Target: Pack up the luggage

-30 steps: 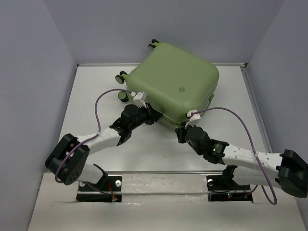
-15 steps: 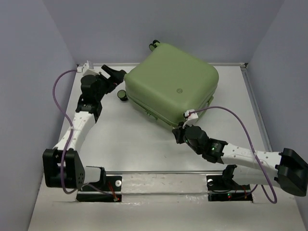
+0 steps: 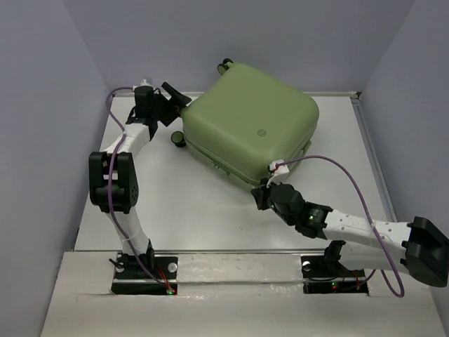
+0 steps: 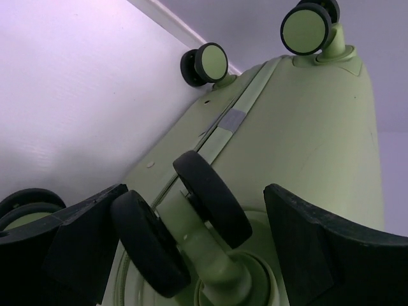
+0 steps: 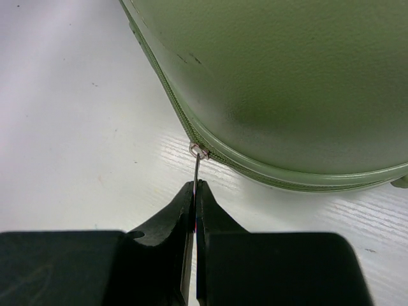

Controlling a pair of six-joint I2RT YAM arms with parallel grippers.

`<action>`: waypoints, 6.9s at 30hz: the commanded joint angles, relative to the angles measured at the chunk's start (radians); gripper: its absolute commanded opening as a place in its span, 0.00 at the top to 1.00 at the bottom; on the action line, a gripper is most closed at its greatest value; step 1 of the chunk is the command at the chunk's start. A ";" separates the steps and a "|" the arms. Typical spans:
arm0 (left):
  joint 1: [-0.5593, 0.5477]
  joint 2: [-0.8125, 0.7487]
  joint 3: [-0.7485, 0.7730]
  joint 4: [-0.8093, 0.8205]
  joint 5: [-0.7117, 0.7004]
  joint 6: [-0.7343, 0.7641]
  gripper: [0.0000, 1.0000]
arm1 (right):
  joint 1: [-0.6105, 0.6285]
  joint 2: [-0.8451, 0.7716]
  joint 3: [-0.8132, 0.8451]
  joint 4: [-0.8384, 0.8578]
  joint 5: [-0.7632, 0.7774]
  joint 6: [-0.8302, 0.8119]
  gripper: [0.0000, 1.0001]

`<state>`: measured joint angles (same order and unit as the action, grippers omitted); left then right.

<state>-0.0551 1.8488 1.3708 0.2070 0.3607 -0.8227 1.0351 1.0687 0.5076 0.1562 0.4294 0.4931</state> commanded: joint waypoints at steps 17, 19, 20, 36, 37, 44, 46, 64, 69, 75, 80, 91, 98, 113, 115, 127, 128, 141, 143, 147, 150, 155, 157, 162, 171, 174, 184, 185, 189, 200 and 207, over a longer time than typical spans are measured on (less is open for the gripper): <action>-0.031 -0.085 -0.176 0.485 0.115 -0.208 0.94 | 0.020 0.089 0.075 0.098 -0.052 -0.045 0.93; -0.051 -0.157 -0.292 0.502 0.060 -0.178 0.94 | 0.020 0.137 0.117 0.138 -0.052 -0.065 0.93; -0.060 -0.218 -0.336 0.511 0.035 -0.164 0.94 | 0.020 0.155 0.135 0.150 -0.050 -0.073 0.93; -0.141 -1.196 -1.113 0.237 -0.201 -0.001 0.94 | 0.129 0.521 0.453 0.235 -0.279 -0.143 0.93; -0.170 -1.238 -1.115 0.203 -0.216 0.006 0.94 | 0.115 0.495 0.425 0.233 -0.267 -0.142 0.93; -0.586 -1.297 -1.161 0.155 -0.504 -0.032 0.94 | -0.093 0.200 0.195 0.221 -0.497 -0.197 0.93; -0.750 -1.252 -1.156 0.210 -0.569 -0.058 0.94 | -0.153 0.140 0.177 0.185 -0.556 -0.218 0.93; -0.959 -0.655 -0.595 0.367 -0.441 0.137 0.94 | 0.093 0.045 -0.040 0.360 -0.401 -0.034 0.93; -0.870 -0.629 -0.480 0.279 -0.312 0.134 0.94 | 0.175 -0.002 -0.046 0.350 -0.287 -0.007 0.93; -0.847 -0.639 -0.426 0.223 -0.223 0.117 0.94 | 0.175 -0.127 -0.147 0.298 -0.156 0.042 0.93; -0.847 -0.554 -0.337 0.213 0.016 0.051 0.94 | 0.175 0.034 -0.147 0.557 -0.161 0.032 0.93; -0.971 -0.513 -0.260 0.261 0.011 -0.049 0.94 | 0.240 0.617 0.018 1.494 0.077 -0.091 0.93; -0.985 -0.594 -0.349 0.289 -0.091 -0.038 0.94 | 0.273 0.725 0.034 1.559 0.135 -0.033 0.75; -0.842 -0.646 -0.570 0.311 -0.194 0.008 0.01 | 0.321 -0.165 -0.118 -0.140 0.173 0.303 0.09; -0.806 -0.646 -0.594 0.333 -0.165 0.002 0.01 | 0.321 -0.236 -0.092 -0.289 0.184 0.315 0.05; -0.756 -0.617 -0.699 0.407 -0.092 -0.012 0.08 | 0.224 -0.128 0.227 -0.440 0.358 0.157 0.00; -0.755 -0.623 -0.725 0.417 -0.100 -0.016 0.09 | 0.211 -0.116 0.261 -0.440 0.355 0.153 0.00; -0.713 -0.910 -0.957 0.264 -0.391 0.089 0.26 | 0.100 0.141 0.439 -0.409 0.364 0.104 0.00; -0.713 -0.934 -0.989 0.238 -0.425 0.115 0.31 | 0.091 0.171 0.459 -0.420 0.384 0.105 0.03; -0.713 -0.918 -1.027 0.244 -0.414 0.143 0.35 | 0.091 0.208 0.483 -0.435 0.436 0.110 0.36; -0.713 -0.866 -1.027 0.278 -0.385 0.174 0.39 | 0.091 0.211 0.485 -0.442 0.462 0.108 0.65; -0.713 -0.795 -0.998 0.365 -0.296 0.235 0.40 | 0.091 0.126 0.409 -0.452 0.459 0.105 0.93; -0.715 -0.755 -0.983 0.422 -0.241 0.257 0.40 | 0.091 0.056 0.372 -0.455 0.428 0.095 0.93; -0.738 -0.651 -0.928 0.491 -0.206 0.307 0.39 | 0.091 -0.108 0.273 -0.491 0.353 0.101 0.93; -0.904 -0.429 -0.756 0.563 -0.313 0.372 0.41 | 0.091 -0.188 0.255 -0.520 0.318 0.082 0.93; -0.923 -0.384 -0.725 0.571 -0.359 0.370 0.41 | 0.091 -0.178 0.263 -0.518 0.312 0.078 0.93; -0.959 -0.287 -0.665 0.560 -0.563 0.367 0.43 | 0.091 -0.179 0.250 -0.465 0.253 0.058 0.93; -0.966 -0.275 -0.653 0.559 -0.591 0.367 0.43 | 0.091 -0.179 0.244 -0.454 0.247 0.056 0.93; -0.994 -0.261 -0.622 0.559 -0.640 0.366 0.46 | 0.091 -0.171 0.232 -0.442 0.224 0.058 0.93; -1.009 -0.269 -0.599 0.444 -0.830 0.362 0.94 | 0.091 -0.234 0.169 -0.431 0.212 0.084 0.93; -0.988 -0.378 -0.771 0.420 -0.983 0.343 0.94 | 0.091 -0.384 0.138 -0.540 0.276 0.111 0.93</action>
<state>-1.1007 1.5692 0.7013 0.6209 -0.3260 -0.4839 1.1126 0.7982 0.6464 -0.3225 0.6952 0.5766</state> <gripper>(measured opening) 0.080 0.616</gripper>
